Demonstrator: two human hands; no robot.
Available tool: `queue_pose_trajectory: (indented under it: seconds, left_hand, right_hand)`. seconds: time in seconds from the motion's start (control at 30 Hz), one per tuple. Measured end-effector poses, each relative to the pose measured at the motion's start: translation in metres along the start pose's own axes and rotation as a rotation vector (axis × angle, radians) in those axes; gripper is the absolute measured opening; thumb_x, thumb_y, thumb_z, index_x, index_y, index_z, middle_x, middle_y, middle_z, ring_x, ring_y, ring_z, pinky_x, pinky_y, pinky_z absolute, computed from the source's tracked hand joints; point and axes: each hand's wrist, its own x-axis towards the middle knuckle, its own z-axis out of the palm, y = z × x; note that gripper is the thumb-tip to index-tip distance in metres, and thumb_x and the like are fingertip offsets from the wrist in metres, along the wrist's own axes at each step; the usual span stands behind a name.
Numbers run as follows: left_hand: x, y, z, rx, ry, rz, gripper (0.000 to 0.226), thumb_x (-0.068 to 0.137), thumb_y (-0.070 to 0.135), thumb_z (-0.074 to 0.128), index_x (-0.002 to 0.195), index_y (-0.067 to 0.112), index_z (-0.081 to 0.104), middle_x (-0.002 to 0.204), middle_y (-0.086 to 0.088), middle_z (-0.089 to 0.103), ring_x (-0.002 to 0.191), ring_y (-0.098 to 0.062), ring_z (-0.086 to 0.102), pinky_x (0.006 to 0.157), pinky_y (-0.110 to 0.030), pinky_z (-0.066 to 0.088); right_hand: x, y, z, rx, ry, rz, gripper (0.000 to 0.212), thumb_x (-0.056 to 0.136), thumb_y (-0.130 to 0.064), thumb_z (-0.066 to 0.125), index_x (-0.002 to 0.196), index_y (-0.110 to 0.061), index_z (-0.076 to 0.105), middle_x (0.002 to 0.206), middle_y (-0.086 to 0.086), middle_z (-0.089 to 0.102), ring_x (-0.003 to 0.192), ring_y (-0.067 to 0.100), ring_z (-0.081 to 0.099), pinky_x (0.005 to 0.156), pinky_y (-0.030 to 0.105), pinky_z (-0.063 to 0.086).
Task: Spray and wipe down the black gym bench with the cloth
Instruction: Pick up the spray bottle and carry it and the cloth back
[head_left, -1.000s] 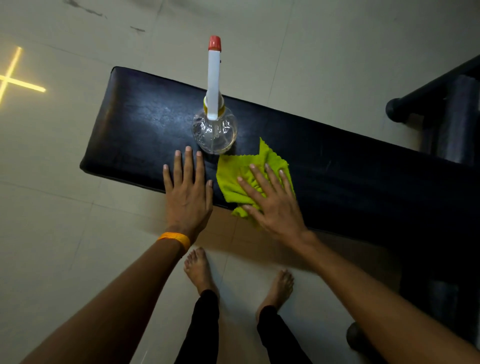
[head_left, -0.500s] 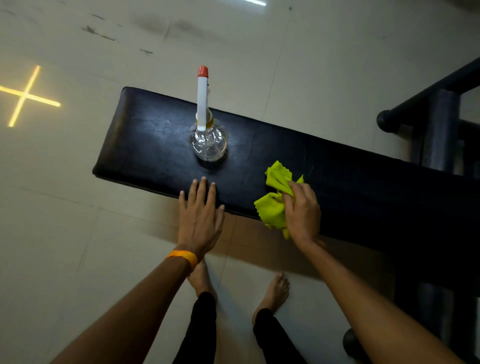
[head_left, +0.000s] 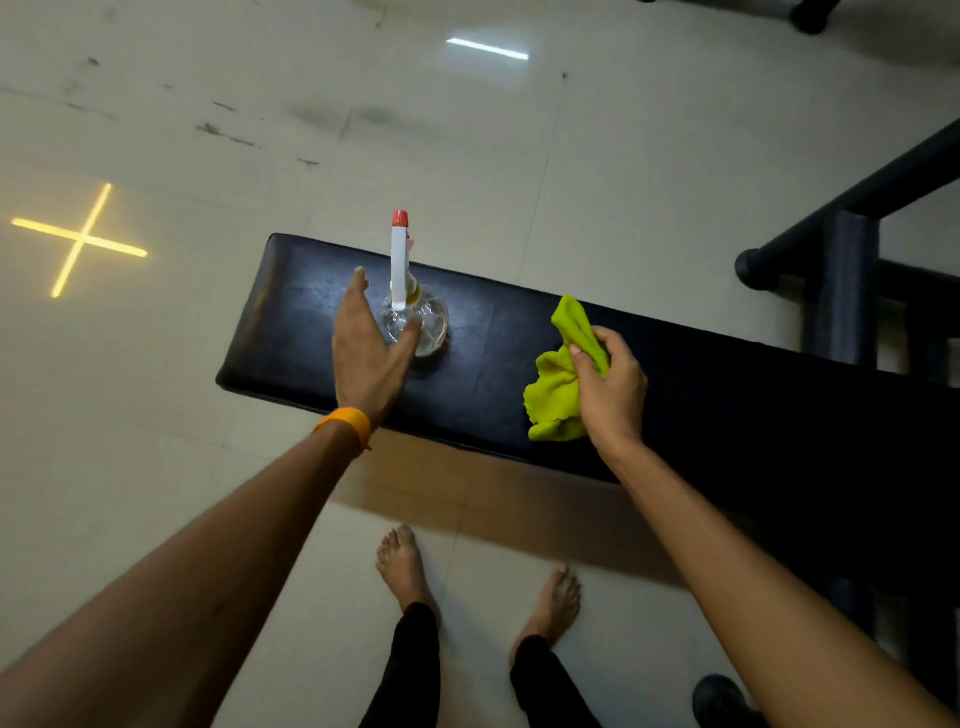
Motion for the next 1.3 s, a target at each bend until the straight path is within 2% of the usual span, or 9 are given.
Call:
queue_pose_trajectory:
  seconds: [0.1, 0.23, 0.3, 0.43, 0.6, 0.8, 0.93, 1.07, 1.3]
  left_hand:
    - [0.021, 0.012, 0.005, -0.065, -0.049, 0.016, 0.074, 0.089, 0.037, 0.074, 0.151, 0.022, 0.038, 0.136, 0.001, 0.061, 0.116, -0.02, 0.061, 0.104, -0.034, 0.047]
    - [0.034, 0.03, 0.013, -0.118, -0.033, 0.055, 0.062, 0.091, 0.031, 0.074, 0.145, 0.015, 0.05, 0.107, 0.023, 0.065, 0.099, -0.003, 0.059, 0.091, -0.001, 0.038]
    - [0.033, 0.039, 0.017, -0.137, -0.049, 0.057, 0.058, 0.091, 0.03, 0.074, 0.143, 0.014, 0.054, 0.096, 0.02, 0.063, 0.095, -0.008, 0.062, 0.095, -0.008, 0.044]
    - [0.011, 0.07, 0.014, -0.128, -0.059, 0.124, 0.056, 0.093, 0.04, 0.07, 0.143, 0.023, 0.053, 0.122, 0.004, 0.07, 0.107, -0.022, 0.066, 0.103, -0.042, 0.05]
    - [-0.045, 0.151, -0.001, -0.087, -0.052, 0.249, 0.049, 0.096, 0.048, 0.063, 0.139, 0.027, 0.055, 0.097, 0.001, 0.075, 0.088, -0.02, 0.07, 0.086, -0.039, 0.055]
    - [-0.107, 0.286, -0.022, -0.284, -0.039, 0.235, 0.046, 0.094, 0.049, 0.066, 0.134, 0.028, 0.06, 0.109, 0.011, 0.073, 0.093, -0.019, 0.074, 0.089, -0.04, 0.057]
    - [-0.143, 0.364, -0.032, -0.355, -0.058, 0.317, 0.045, 0.095, 0.047, 0.064, 0.134, 0.025, 0.059, 0.099, 0.022, 0.067, 0.087, -0.024, 0.075, 0.084, -0.048, 0.06]
    - [-0.175, 0.428, -0.035, -0.375, -0.035, 0.486, 0.037, 0.099, 0.04, 0.062, 0.13, 0.019, 0.061, 0.092, 0.009, 0.068, 0.076, -0.025, 0.073, 0.074, -0.049, 0.059]
    - [-0.214, 0.503, -0.042, -0.547, -0.167, 0.569, 0.029, 0.1, 0.029, 0.063, 0.127, 0.02, 0.06, 0.081, 0.024, 0.066, 0.073, -0.02, 0.073, 0.075, -0.044, 0.061]
  right_hand:
    - [0.003, -0.012, 0.001, 0.02, -0.016, -0.007, 0.018, 0.09, -0.014, 0.067, 0.107, -0.019, 0.068, 0.092, -0.008, 0.068, 0.084, 0.009, 0.062, 0.072, 0.009, 0.043]
    - [0.008, -0.02, -0.003, 0.016, -0.017, 0.001, 0.018, 0.089, -0.016, 0.068, 0.107, -0.019, 0.068, 0.093, -0.003, 0.071, 0.086, 0.014, 0.064, 0.074, 0.019, 0.042]
    - [0.008, -0.023, -0.012, 0.0, -0.011, 0.004, 0.019, 0.089, -0.018, 0.068, 0.108, -0.02, 0.068, 0.095, 0.0, 0.073, 0.087, 0.016, 0.065, 0.074, 0.021, 0.043]
    - [0.007, -0.036, -0.04, -0.001, 0.003, -0.015, 0.024, 0.088, -0.014, 0.068, 0.112, -0.017, 0.068, 0.099, 0.002, 0.073, 0.09, 0.018, 0.066, 0.076, 0.021, 0.043]
    - [-0.011, -0.072, -0.101, -0.018, 0.056, -0.054, 0.035, 0.089, -0.012, 0.064, 0.123, -0.021, 0.066, 0.114, 0.006, 0.07, 0.103, 0.02, 0.065, 0.083, 0.016, 0.04]
    - [-0.042, -0.148, -0.223, -0.027, 0.185, -0.092, 0.034, 0.087, -0.01, 0.066, 0.12, -0.017, 0.069, 0.109, 0.012, 0.069, 0.103, 0.028, 0.064, 0.081, 0.017, 0.037]
    - [-0.07, -0.181, -0.311, -0.032, 0.282, -0.111, 0.03, 0.087, -0.016, 0.068, 0.115, -0.022, 0.071, 0.107, 0.006, 0.071, 0.102, 0.025, 0.065, 0.085, 0.031, 0.048]
    - [-0.094, -0.2, -0.379, 0.014, 0.406, -0.11, 0.029, 0.086, -0.016, 0.068, 0.113, -0.024, 0.072, 0.105, 0.001, 0.073, 0.098, 0.02, 0.066, 0.08, 0.026, 0.047]
    - [-0.132, -0.223, -0.435, 0.059, 0.569, -0.059, 0.027, 0.086, -0.022, 0.068, 0.113, -0.026, 0.07, 0.108, -0.001, 0.072, 0.1, 0.019, 0.066, 0.085, 0.034, 0.054]
